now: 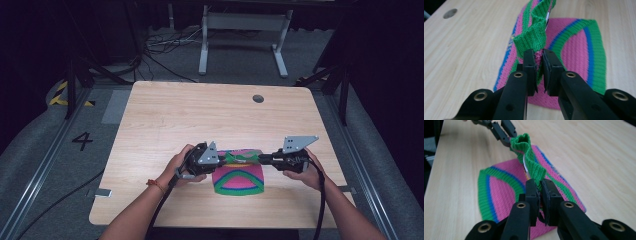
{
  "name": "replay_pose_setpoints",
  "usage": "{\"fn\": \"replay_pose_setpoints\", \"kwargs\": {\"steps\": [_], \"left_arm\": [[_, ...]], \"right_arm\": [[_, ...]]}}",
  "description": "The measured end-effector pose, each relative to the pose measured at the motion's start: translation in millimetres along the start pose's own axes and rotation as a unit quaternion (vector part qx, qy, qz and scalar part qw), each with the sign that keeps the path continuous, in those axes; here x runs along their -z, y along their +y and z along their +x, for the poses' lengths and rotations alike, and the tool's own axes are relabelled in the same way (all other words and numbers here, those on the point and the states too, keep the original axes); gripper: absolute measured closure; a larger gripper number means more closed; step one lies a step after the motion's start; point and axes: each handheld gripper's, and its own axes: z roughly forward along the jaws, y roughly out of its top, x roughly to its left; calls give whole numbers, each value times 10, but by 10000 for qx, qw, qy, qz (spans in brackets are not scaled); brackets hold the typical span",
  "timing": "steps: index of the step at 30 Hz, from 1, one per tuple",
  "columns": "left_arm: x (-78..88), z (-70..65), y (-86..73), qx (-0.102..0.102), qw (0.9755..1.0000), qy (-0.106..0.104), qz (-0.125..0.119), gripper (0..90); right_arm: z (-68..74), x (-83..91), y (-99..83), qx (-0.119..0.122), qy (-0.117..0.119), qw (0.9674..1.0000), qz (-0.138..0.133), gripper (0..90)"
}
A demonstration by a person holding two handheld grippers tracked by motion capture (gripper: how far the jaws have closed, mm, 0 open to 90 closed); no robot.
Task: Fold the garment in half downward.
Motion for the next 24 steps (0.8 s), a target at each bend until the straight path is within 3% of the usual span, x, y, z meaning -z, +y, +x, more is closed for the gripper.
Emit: {"fn": "replay_pose_setpoints", "kwargs": {"steps": [7, 10, 12, 15, 18, 20, 24], "left_arm": [[-41, -240, -71, -331, 9986, -188, 362, 785], [-67, -324, -115, -358, 9976, -309, 513, 756], [-74, -360, -144, -314, 9968, -378, 633, 707], [-57, -374, -163, -220, 9973, -302, 637, 637], [-36, -357, -148, 158, 9990, -234, 350, 602], [-62, -379, -106, 219, 9991, -249, 245, 585], [-175, -430, -46, 177, 9989, -286, 328, 595]], "right_arm": [[196, 8, -137, 195, 147, 9993, 272, 831], [254, 3, -212, 180, 222, 9990, 342, 817], [289, -1, -266, 144, 257, 9988, 389, 815], [319, -1, -303, 131, 213, 9987, 444, 784], [350, -13, -305, 38, 78, 9994, 348, 723], [364, -61, -284, 6, -8, 9994, 346, 686], [391, -171, -258, -22, -32, 9991, 422, 663]]}}
